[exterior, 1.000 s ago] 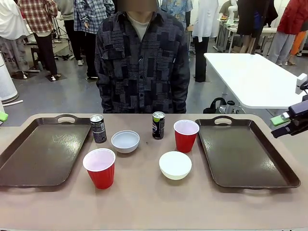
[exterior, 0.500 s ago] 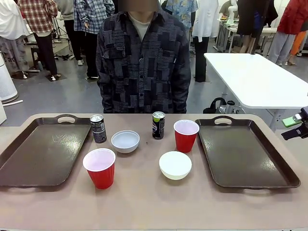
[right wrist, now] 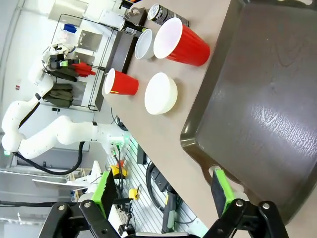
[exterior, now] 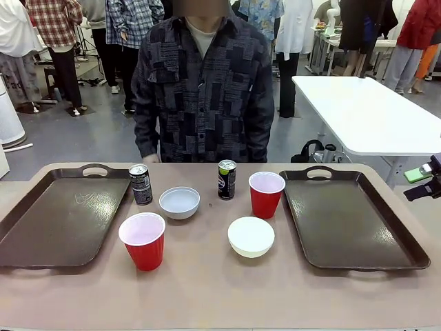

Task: Prepare tableware on both trays.
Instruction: Pick up a Picnic Bowl from the table and place it on a Handle tray.

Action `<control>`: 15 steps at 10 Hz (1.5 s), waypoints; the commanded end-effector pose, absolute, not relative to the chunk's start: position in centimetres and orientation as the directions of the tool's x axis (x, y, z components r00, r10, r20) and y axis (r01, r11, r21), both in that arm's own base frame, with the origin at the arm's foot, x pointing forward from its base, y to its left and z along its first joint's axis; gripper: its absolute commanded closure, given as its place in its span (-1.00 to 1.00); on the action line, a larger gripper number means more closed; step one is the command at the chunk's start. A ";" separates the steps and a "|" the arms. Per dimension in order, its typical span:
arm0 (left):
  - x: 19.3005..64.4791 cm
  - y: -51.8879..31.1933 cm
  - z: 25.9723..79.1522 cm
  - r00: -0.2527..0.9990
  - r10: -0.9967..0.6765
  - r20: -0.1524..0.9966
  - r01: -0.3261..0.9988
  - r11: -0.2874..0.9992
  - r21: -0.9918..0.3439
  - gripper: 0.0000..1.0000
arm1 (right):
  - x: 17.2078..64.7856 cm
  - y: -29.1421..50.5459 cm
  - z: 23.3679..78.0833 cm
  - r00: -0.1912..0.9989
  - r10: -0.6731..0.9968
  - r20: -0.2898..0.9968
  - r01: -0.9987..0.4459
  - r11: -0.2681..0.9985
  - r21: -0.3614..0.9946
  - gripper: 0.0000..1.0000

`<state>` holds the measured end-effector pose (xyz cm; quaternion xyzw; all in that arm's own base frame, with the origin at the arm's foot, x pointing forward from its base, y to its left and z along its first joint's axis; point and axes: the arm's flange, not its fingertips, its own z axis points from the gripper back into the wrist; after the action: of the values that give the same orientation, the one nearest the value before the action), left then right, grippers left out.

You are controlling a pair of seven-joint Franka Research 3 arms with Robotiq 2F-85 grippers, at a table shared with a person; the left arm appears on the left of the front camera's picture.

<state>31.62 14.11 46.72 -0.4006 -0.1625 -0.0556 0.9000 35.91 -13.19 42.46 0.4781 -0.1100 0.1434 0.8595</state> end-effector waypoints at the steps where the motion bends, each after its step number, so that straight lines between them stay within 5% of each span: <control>1: 31.6 14.3 46.7 0.939 0.034 0.341 0.234 0.663 -0.711 -1.00 | 36.0 -13.1 42.4 0.938 0.134 0.320 -0.343 0.490 0.801 -1.00; 15: 31.6 14.3 46.7 0.939 0.034 0.341 0.234 0.663 -0.711 -1.00 | 36.0 -13.1 42.4 0.938 0.134 0.320 -0.343 0.490 0.801 -1.00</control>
<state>31.60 14.14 46.70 -0.4004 -0.1623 -0.0549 0.9002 35.94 -13.17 42.37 0.4784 -0.1087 0.1431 0.8596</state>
